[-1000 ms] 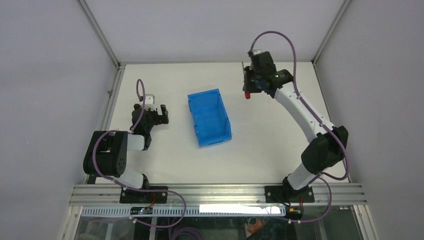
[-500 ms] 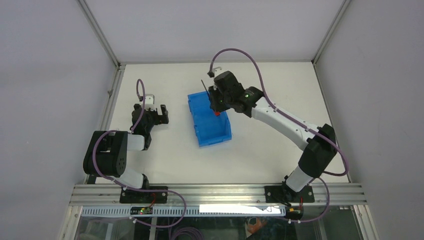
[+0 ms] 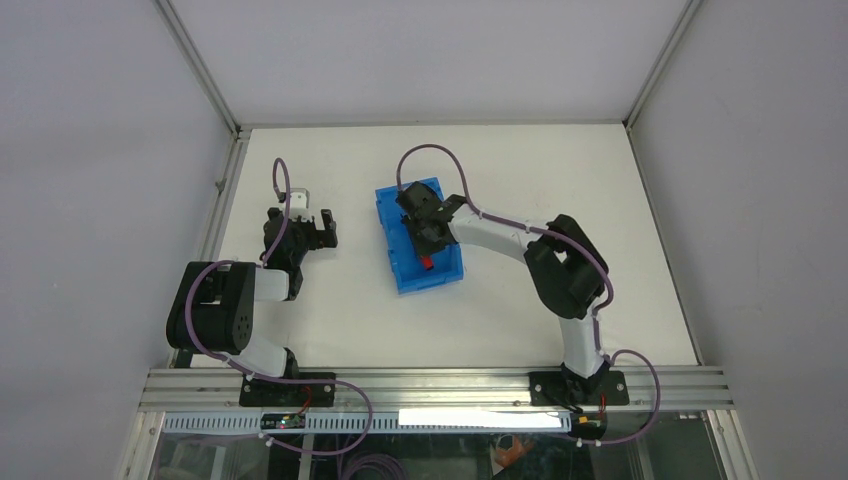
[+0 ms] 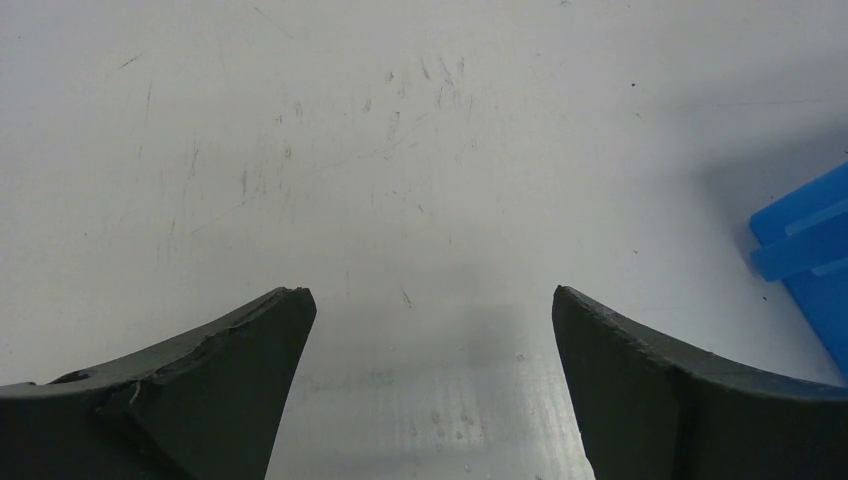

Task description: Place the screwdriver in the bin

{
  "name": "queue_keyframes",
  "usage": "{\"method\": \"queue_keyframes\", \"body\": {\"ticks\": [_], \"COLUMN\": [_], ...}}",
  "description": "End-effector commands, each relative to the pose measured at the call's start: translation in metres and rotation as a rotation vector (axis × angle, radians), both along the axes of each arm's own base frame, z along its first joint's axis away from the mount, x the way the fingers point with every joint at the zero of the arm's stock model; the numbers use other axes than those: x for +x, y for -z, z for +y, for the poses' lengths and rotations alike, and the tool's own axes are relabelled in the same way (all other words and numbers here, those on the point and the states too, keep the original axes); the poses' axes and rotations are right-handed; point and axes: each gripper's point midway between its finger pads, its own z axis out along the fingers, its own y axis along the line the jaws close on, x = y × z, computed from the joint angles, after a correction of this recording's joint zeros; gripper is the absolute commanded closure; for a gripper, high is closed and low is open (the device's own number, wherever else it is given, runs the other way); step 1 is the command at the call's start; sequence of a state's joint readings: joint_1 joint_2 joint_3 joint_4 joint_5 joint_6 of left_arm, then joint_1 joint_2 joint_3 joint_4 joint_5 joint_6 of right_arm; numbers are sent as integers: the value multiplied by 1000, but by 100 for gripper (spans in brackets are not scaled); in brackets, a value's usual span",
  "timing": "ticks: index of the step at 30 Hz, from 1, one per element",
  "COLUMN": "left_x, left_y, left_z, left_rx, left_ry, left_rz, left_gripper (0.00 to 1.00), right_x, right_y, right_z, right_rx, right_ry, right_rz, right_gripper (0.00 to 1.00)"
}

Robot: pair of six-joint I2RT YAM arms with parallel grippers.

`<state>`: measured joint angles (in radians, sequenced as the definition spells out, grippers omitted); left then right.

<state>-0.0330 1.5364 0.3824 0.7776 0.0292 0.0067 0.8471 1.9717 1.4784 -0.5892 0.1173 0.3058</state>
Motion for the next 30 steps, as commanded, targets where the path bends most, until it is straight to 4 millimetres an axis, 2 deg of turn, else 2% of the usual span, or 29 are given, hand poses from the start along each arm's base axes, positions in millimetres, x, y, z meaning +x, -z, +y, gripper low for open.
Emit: {"method": "queue_keyframes", "body": {"ticks": [1,5,9,12,17,18,19,21,23,24,28,29,30], "left_x": [4,4,4,4,4,4,4,4,4,4,4,4,4], "left_y": [-17,-17,-17,-17,-17,-17,-17,-17,-17,-17,-17,-17,-17], "left_z": [-4,-4,-4,-4,-4,-4,-4,-4,-4,-4,-4,-4,-4], "left_rx": [-21,-22,-22,-22,-22,-22,-22,-22,-22,-22,-22,-22,-22], "left_ry": [6,6,5,5,6,6,5,6,6,6,7,7,7], "left_rz": [-56,-55,-56,-55,-55,-55,-55,-56,-55,-55,-55,-55,-56], "left_gripper": [1,1,1,1,1,1,1,1,1,1,1,1,1], "right_x": [6,5,8,15,27,29,31,36,44,52,72,75,79], "right_y": [-1,0,-22,-54,-118,-128,-136,-148,-155,-161,-165,-161,-160], "right_z": [7,8,11,13,10,6,-1,-20,-47,-68,-153,-177,-229], "right_rx": [21,20,44,60,110,104,91,66,57,65,59,46,39], "right_ry": [49,51,29,1,-29,-25,-20,7,60,113,304,359,480], "right_rz": [-19,-10,-41,-99,-243,-273,-302,-349,-366,-372,-367,-360,-357], "right_gripper": [80,65,57,55,50,45,35,3,1,1,1,1,1]}}
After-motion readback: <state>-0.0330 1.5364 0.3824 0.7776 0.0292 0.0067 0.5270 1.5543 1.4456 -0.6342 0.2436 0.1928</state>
